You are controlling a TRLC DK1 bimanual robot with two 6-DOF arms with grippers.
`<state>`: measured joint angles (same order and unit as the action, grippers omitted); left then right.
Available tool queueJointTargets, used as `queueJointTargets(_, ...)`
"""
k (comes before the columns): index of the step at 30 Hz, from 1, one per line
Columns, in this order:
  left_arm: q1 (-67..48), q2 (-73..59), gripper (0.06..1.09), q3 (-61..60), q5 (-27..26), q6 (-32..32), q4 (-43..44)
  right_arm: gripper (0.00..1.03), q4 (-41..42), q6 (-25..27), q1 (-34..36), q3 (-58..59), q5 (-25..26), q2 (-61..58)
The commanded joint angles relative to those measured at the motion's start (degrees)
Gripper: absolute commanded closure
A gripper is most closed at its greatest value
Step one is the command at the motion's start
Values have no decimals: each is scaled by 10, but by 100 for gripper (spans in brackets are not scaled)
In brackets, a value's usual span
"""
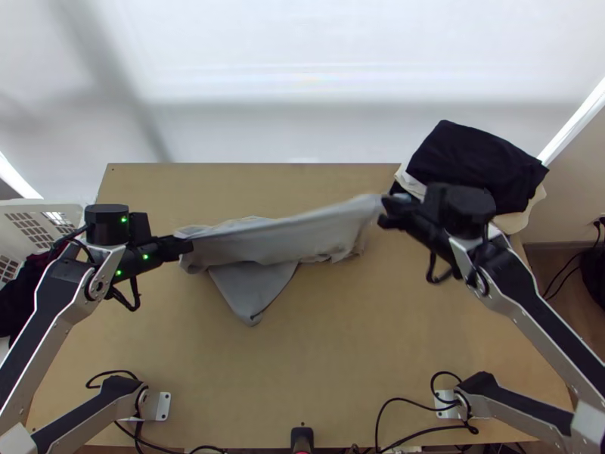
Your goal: Fold the t-shirt
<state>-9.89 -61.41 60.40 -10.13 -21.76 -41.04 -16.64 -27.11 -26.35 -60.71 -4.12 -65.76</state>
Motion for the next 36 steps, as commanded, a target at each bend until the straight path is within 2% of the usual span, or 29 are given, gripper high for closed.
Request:
queueJointTargets(1, -10, 11, 104, -30, -8, 17, -13, 100, -59, -45, 10, 37, -21, 41)
queueJointTargets(7, -57, 5, 104, -85, -39, 49, -29, 100, -120, -46, 9, 114, -75, 88)
queueJointTargets(11, -111, 2, 104, -133, -42, 70, -38, 100, -141, -59, 10, 161, -99, 87)
queueJointTargets(16, -129, -25, 104, -164, -53, 79, -35, 100, -152, -71, 8, 209, -115, 68)
queueJointTargets(26, -125, -17, 104, -151, -53, 86, -48, 100, -201, -80, 9, 219, -123, 66)
queueJointTargets(27, -125, -17, 104, -149, -53, 86, -50, 90, -206, -80, 9, 215, -122, 68)
queueJointTargets(28, -125, -17, 104, -147, -53, 86, -52, 76, -220, -80, 9, 208, -122, 69)
queueJointTargets(29, -125, -17, 104, -143, -53, 86, -55, 71, -233, -79, 9, 200, -122, 69)
queueJointTargets(36, -123, -17, 104, -126, -53, 81, -62, 62, -263, -58, 14, 172, -121, 74)
